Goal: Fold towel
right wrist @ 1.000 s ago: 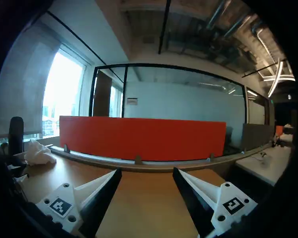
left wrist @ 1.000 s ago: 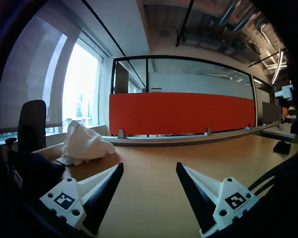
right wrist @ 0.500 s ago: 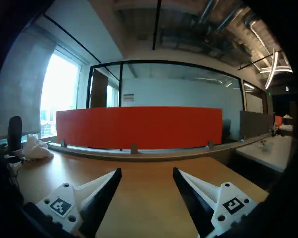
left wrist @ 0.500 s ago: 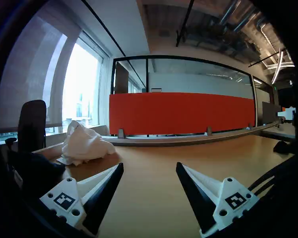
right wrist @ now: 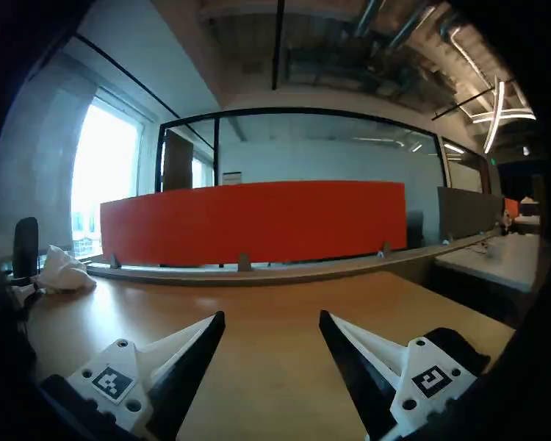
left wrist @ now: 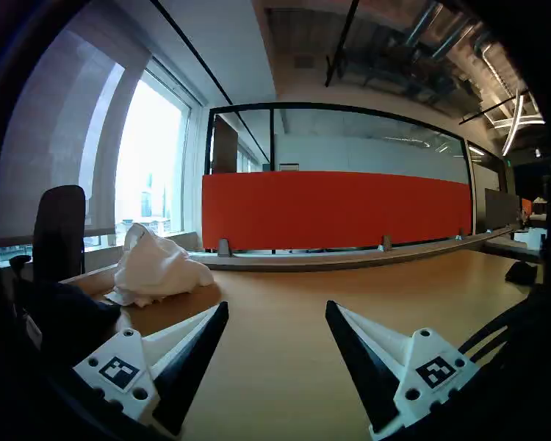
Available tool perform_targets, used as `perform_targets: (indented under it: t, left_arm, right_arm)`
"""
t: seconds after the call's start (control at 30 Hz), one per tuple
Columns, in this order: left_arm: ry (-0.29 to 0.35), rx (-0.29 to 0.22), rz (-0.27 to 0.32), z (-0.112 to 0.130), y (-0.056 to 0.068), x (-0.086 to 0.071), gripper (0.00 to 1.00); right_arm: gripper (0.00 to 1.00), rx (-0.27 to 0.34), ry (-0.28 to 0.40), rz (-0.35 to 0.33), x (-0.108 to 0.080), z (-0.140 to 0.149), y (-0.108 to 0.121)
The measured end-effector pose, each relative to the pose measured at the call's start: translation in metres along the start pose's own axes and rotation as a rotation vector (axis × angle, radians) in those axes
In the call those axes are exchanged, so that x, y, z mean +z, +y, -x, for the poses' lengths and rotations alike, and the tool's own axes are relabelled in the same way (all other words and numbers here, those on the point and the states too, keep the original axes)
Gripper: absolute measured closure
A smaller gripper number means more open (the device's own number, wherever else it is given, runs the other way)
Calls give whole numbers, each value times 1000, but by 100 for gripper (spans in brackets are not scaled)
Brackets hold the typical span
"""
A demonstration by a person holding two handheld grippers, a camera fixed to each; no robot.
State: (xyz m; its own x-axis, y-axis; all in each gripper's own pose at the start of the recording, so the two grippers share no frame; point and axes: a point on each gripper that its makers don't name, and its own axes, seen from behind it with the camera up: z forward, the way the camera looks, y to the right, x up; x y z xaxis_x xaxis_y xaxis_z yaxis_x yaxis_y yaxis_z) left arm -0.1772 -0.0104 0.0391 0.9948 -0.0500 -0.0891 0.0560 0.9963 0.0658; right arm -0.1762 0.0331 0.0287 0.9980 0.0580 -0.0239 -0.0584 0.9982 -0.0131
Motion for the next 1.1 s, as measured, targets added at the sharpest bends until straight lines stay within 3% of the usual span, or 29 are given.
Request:
perform_targets:
  t: [0.57,1.1]
  left_arm:
    - [0,0,0,0,1,0,2]
    - [0,0,0,0,0,0,2]
  right_arm:
    - [1,10,-1,-7,1,25,2]
    - [0,-44,26,-21,-5,22,-9]
